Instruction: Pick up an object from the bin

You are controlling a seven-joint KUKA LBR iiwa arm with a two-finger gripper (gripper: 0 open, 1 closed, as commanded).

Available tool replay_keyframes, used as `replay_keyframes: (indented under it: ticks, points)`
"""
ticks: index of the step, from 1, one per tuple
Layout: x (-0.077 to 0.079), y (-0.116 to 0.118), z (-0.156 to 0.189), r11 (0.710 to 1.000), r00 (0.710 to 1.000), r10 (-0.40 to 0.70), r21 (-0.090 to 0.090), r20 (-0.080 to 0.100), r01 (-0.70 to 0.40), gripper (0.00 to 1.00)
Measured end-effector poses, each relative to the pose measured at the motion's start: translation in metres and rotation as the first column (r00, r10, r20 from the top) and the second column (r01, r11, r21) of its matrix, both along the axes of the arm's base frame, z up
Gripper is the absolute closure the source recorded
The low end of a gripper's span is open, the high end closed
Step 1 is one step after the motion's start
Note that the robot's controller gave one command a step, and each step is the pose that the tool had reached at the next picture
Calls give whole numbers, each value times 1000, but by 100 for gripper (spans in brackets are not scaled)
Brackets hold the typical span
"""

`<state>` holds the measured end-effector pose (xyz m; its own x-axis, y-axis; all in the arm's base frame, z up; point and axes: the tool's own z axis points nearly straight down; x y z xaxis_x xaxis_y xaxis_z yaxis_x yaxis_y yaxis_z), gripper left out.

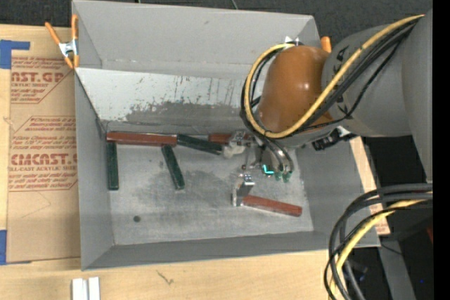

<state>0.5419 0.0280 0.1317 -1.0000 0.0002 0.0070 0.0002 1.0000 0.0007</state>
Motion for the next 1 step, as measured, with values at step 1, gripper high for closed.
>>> replay_keyframes:
  ticks: [1]
  points:
    - [2, 0, 4, 1000, 1000, 0, 0, 7, 0, 0]
